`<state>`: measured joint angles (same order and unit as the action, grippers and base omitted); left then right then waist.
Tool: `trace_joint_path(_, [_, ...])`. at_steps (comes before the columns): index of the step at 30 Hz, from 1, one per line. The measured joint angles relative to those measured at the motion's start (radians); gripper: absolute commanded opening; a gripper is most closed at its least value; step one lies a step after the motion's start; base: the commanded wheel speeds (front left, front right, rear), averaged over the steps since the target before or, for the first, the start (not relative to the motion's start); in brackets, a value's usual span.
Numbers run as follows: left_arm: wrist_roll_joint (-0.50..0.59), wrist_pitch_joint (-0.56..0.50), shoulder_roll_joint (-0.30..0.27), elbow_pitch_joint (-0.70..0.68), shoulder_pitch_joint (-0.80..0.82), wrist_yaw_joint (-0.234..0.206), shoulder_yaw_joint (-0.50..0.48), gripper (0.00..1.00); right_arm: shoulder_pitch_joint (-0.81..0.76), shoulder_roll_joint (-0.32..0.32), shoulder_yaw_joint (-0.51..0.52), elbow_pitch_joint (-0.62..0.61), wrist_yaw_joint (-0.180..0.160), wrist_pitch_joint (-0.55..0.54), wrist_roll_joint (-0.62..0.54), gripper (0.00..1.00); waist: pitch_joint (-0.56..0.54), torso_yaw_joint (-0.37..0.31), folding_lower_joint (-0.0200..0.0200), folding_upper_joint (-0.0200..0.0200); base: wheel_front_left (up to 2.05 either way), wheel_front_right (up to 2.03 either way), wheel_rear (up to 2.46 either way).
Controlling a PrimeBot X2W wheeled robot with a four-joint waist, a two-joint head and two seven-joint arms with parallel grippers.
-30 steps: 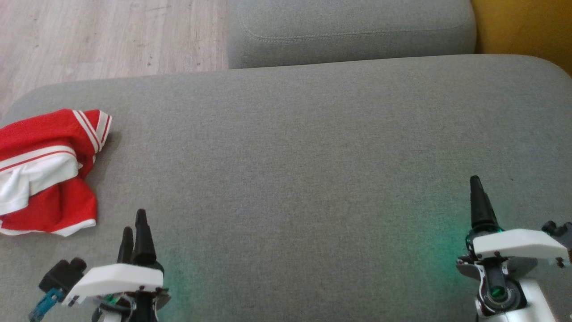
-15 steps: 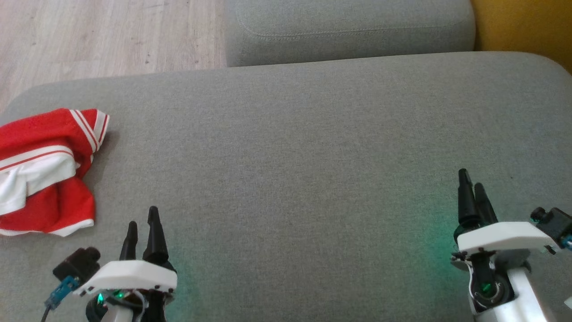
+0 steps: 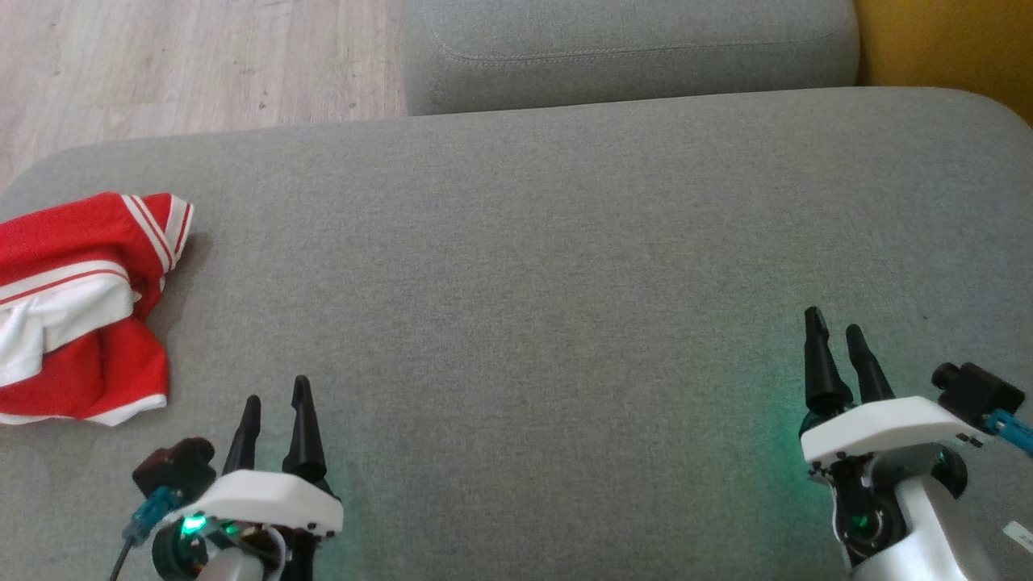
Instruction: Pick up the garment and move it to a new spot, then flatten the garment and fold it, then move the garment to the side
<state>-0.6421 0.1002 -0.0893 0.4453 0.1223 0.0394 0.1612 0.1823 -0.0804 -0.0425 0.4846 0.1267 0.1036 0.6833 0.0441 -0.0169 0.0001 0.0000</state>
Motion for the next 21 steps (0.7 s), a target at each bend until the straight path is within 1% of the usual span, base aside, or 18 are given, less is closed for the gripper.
trace_joint_path(8, [0.086,0.028,0.0,0.026,0.001,-0.016,0.019,1.0,0.002,0.0,-0.002,0.04,0.0,0.023,-0.132,1.0,-0.001,-0.002,0.0,0.0,0.0,0.0,0.0])
trace_joint_path(19, [0.211,0.054,-0.002,0.039,0.001,-0.057,0.036,1.0,0.018,0.0,-0.001,0.079,0.0,0.049,-0.305,1.0,0.0,-0.004,0.0,0.0,0.0,0.0,0.0])
trace_joint_path(21, [0.234,0.061,-0.002,0.039,0.001,-0.059,0.04,1.0,0.018,0.0,-0.001,0.08,0.0,0.056,-0.335,1.0,-0.001,-0.004,0.0,0.0,0.0,0.0,0.0])
